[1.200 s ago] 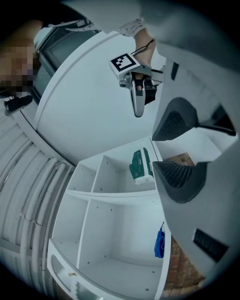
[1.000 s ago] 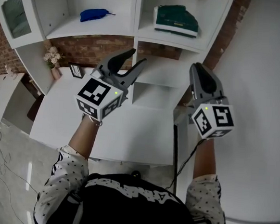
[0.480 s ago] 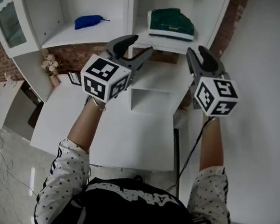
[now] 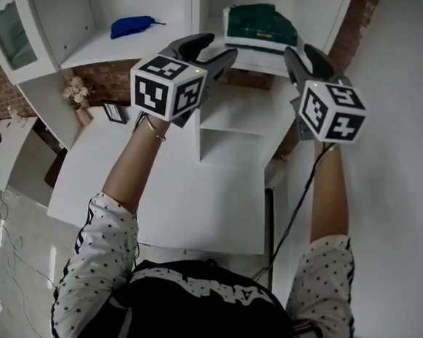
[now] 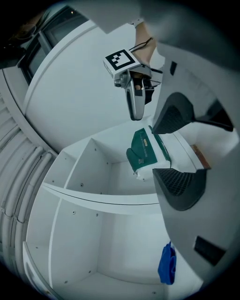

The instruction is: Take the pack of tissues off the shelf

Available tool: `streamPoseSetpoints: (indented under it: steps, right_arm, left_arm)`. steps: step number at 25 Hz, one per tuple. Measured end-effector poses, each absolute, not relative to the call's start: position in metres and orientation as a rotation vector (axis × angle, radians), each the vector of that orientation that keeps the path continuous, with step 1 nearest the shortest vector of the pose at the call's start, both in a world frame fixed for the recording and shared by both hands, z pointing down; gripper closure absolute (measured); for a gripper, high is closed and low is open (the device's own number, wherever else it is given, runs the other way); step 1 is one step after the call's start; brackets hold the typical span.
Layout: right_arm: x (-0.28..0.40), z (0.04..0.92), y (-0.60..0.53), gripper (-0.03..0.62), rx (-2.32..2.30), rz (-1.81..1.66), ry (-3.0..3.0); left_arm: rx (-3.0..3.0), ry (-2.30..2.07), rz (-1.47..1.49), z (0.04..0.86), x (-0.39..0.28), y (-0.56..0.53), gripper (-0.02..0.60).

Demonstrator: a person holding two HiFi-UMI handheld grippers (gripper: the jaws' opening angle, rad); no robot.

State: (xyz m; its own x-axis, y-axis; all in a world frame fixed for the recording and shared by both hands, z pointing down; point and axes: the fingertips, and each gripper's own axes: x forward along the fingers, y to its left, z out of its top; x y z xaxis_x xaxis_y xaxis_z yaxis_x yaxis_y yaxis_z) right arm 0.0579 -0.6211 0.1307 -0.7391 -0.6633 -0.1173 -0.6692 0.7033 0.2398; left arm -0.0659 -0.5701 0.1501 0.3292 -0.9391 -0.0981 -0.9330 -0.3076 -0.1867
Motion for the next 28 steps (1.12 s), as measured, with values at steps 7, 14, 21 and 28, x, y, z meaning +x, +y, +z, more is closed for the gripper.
streamPoseSetpoints:
  steps: [7, 14, 21, 28]
  right_arm:
    - [0.05, 0.131, -0.641, 0.408, -1.165, 0.411, 2.921]
    - [0.046, 0.13, -0.651, 0.399, -1.185, 0.395, 2.95]
    - [0.044, 0.129, -0.665, 0.397, -1.249, 0.394, 2.971]
    - [0.041, 0.137, -0.675, 0.398, -1.299, 0.393, 3.002]
  left_arm:
    - [-2.379, 1.715, -0.092, 0.142, -0.062, -0.582, 0.331]
    - [-2.38, 1.766, -0.121, 0.14, -0.071, -0.595, 0.331]
    - [-2.369, 1.779, -0.207, 0.138, -0.066, -0.607, 0.331]
    - [-2.373, 1.776, -0.279, 0.142, -0.056, -0.616, 0.331]
